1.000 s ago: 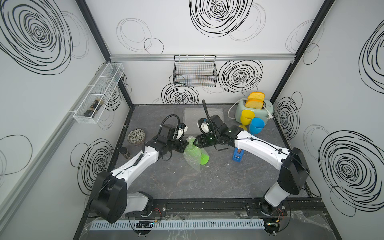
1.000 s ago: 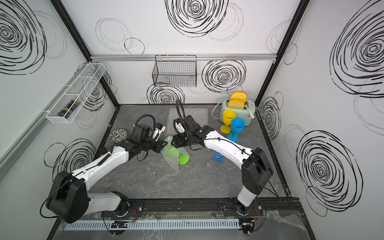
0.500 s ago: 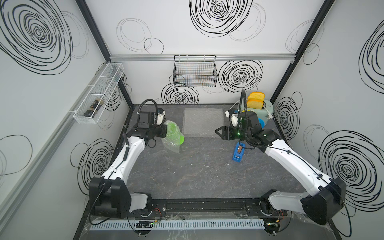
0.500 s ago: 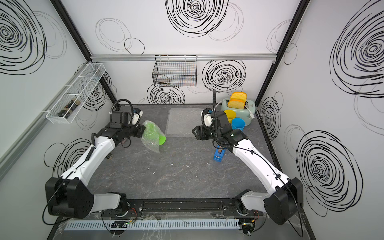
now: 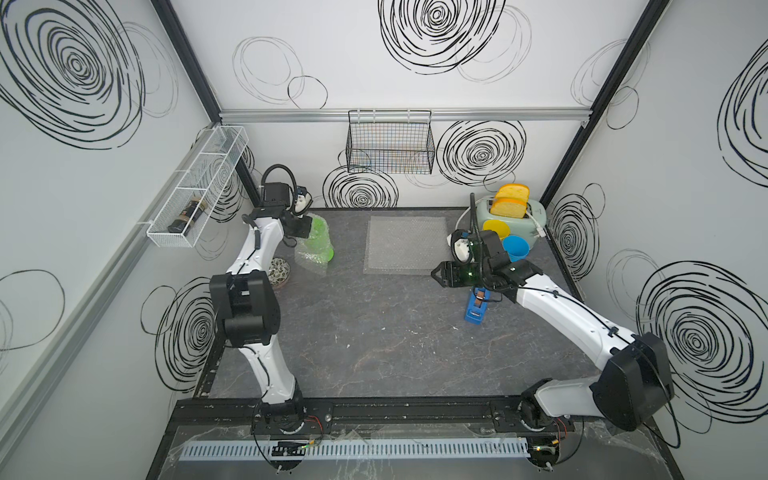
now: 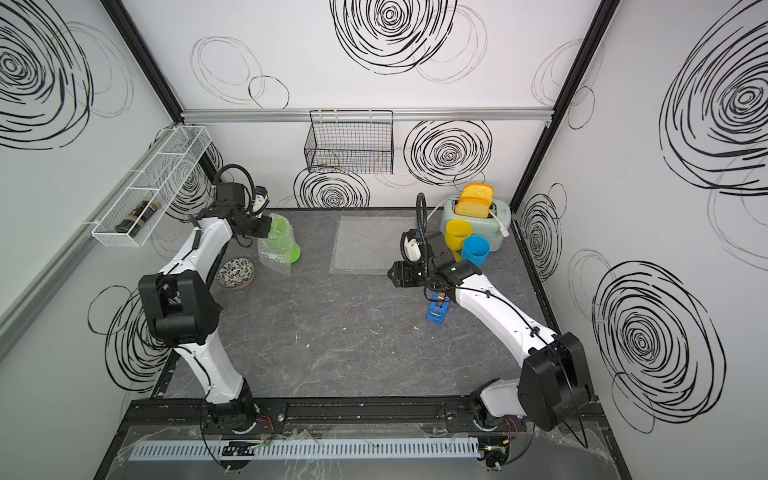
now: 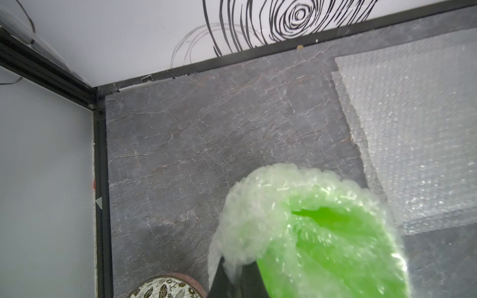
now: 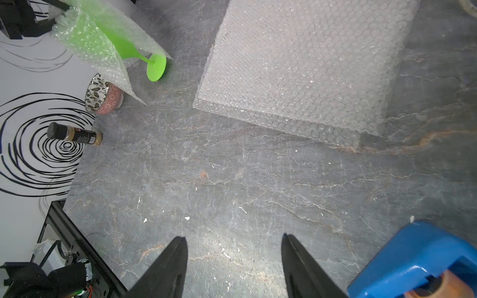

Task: Wrap wine glasses in bubble wrap
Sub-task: Place the bubble wrap at the center of the board, then pick up the bubble wrap from the bubble wrap.

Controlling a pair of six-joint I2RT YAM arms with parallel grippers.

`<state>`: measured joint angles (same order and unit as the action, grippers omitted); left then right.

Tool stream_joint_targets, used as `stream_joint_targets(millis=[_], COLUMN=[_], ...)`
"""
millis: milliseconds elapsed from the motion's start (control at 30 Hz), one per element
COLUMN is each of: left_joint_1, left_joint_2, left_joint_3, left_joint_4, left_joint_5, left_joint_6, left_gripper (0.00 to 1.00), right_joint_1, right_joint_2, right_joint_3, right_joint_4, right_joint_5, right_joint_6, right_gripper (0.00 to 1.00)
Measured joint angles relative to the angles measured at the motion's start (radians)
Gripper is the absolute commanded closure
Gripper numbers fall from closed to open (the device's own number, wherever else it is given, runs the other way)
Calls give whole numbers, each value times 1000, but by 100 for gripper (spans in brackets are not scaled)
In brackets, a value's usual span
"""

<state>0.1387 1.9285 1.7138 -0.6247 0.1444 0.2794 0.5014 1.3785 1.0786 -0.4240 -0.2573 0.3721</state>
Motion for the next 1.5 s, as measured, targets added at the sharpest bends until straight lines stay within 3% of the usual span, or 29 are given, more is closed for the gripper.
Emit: stream_joint_targets(millis=[100,133,200,300,633,767,833,967,1067,1233,1500], left_joint_1=[0,0,1,1,0,-1,-2,-2,-9,-42,-202], left_joint_2=[36,40,53,72,69,15,-27,-134,-231,-462,-781], left_joint_3=[28,37,56,69,150,174,174,144,62,-246,-789], left_joint_4=[-9,-14,-28,-37,-65,-60,-55,-21,28,149,418], left_joint_5=[-2,-3,-7,-19,-34,-34,-33,-30,-13,43,145], left_joint_6=[10,12,18,18,-8,-21,-23,-37,-53,-91,-171], left_gripper=[99,90,63,49,21,3,0,3,3,3,3], right_joint_1=[-7,-8,-13,-13,-34,-53,-68,-104,-126,-154,-162], right_joint_2=[40,57,92,135,258,326,356,421,466,574,724], right_joint_3=[7,14,30,57,167,219,237,275,301,377,481], right_joint_4=[-1,-2,-2,-12,-47,-66,-71,-76,-76,-74,-83], right_joint_5=[9,11,16,27,70,99,116,140,159,182,215], right_joint_6=[0,0,-2,-3,-26,-42,-48,-60,-64,-70,-80], right_gripper=[38,38,38,38,38,38,38,39,40,42,45])
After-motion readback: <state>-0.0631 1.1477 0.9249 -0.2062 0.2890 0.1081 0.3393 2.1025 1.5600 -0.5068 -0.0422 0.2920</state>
